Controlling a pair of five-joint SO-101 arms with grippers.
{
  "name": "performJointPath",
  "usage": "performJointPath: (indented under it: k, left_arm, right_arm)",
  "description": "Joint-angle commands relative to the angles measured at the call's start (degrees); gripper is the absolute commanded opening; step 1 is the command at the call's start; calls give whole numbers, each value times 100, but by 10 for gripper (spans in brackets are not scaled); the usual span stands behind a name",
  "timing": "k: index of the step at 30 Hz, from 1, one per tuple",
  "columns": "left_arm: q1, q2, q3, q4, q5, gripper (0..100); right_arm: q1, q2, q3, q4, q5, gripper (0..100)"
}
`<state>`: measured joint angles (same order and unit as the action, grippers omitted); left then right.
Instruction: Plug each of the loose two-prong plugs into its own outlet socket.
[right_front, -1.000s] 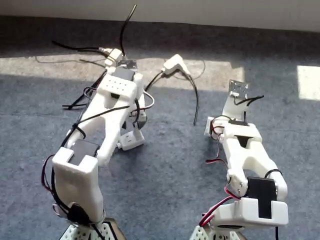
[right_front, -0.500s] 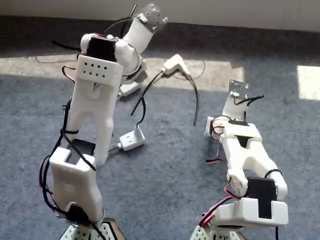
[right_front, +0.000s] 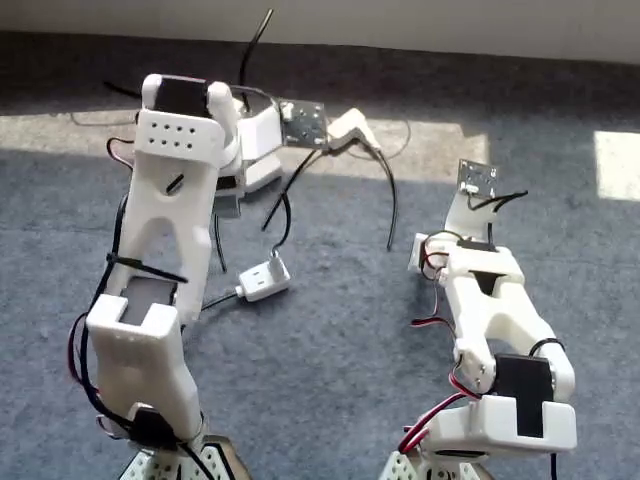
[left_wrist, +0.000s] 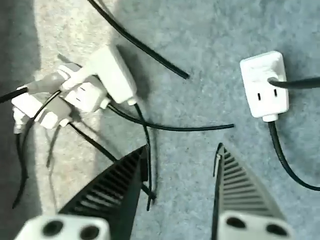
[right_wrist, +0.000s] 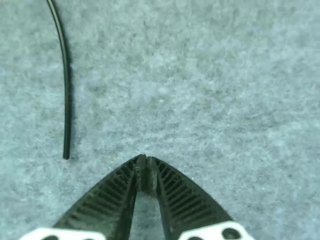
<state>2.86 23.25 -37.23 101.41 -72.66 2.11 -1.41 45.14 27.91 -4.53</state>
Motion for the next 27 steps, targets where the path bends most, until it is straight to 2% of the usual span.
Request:
performJointPath:
  k: [1, 5, 14, 21, 27]
  left_arm:
    - [338, -84, 945, 62, 202, 224]
    - [734, -84, 1631, 62, 835, 224]
    - [804, -22, 2475, -26, 853, 224]
    - [831, -22, 3468, -1442, 870, 224]
    - [927, -22, 3934, -2154, 897, 221]
  right_arm:
    - [-48, -22, -48, -101, -26, 6]
    - [-57, -22, -48, -101, -26, 6]
    - [-57, -22, -48, -101, -26, 6]
    - [-57, -22, -40, -101, -26, 6]
    - [-57, -22, -40, -101, -26, 6]
